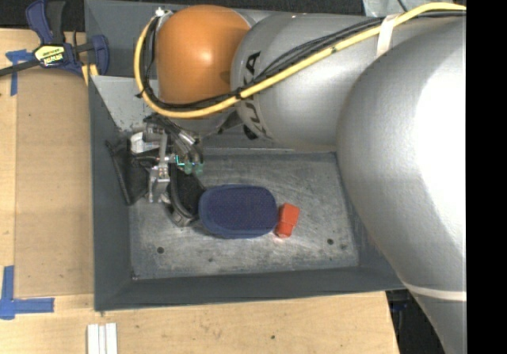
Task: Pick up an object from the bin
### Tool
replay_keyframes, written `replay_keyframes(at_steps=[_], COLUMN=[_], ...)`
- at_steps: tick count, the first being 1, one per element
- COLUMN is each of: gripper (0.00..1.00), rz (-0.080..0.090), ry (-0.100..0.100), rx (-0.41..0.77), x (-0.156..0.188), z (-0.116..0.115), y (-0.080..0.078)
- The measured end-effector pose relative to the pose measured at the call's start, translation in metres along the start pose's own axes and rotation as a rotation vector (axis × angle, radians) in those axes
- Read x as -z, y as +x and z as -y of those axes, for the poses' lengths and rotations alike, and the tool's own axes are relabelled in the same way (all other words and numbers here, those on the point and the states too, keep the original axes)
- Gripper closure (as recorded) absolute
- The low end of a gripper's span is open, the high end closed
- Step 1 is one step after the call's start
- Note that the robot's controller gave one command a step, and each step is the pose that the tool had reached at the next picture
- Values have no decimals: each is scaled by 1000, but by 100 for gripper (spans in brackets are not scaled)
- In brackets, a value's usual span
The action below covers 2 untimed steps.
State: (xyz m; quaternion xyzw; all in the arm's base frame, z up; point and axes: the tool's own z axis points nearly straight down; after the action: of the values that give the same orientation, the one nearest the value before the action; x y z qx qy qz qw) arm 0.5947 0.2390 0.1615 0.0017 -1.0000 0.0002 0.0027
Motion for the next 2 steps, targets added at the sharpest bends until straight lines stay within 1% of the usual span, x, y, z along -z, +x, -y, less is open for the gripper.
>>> replay_keyframes(at_steps=[1, 2], gripper=[0, 0], rz=[24, 9], ry=[-12, -3], rx=[-286, -440], x=[-69, -60], z=[35, 44], y=[-4, 14])
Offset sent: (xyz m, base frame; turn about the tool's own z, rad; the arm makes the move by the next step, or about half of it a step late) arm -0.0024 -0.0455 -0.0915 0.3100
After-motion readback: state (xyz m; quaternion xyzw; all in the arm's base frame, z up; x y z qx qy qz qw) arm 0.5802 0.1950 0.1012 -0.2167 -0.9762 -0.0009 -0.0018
